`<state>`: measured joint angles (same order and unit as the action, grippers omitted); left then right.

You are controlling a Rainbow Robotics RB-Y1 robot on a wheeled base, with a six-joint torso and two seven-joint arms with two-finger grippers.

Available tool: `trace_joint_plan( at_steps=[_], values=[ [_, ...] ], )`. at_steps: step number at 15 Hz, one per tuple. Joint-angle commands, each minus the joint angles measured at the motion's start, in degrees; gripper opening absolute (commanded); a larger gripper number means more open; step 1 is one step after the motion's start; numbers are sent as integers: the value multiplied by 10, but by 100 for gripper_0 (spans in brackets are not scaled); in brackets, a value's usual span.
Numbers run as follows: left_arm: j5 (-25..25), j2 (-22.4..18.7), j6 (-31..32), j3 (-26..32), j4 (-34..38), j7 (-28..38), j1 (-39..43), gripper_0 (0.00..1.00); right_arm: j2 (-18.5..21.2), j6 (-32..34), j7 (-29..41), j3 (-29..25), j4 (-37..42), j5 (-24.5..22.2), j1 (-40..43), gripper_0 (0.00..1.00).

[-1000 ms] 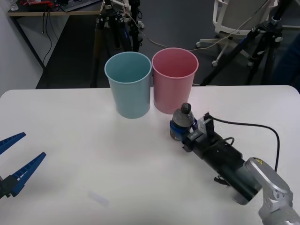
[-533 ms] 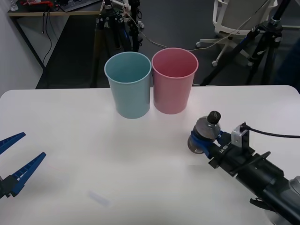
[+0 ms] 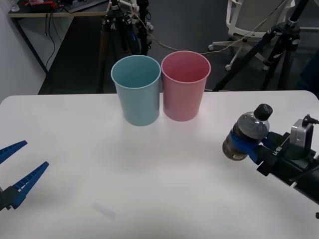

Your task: Grasp the object on the table and drop it into the matching bin: aluminum can to the light blue bin, PET bottle to the pink bin.

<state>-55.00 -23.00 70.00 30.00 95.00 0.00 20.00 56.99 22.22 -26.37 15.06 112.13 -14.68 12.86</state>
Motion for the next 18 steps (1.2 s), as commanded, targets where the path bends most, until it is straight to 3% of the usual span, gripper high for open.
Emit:
trace_joint_plan(
  at_steps=[1,5,9,12,18],
  values=[
    [0,0,0,0,0,0,0,100,74,-26,7,-3,44,89,-16,0],
    [0,0,0,0,0,0,0,100,139,-80,17,-23,99,176,-53,0],
    [0,0,0,0,0,0,0,100,189,-113,33,-32,106,203,-115,0],
    [0,0,0,0,0,0,0,100,192,-131,44,-20,88,203,-174,0],
    [0,0,0,0,0,0,0,100,182,-133,90,162,-24,208,-419,0]
  ],
)
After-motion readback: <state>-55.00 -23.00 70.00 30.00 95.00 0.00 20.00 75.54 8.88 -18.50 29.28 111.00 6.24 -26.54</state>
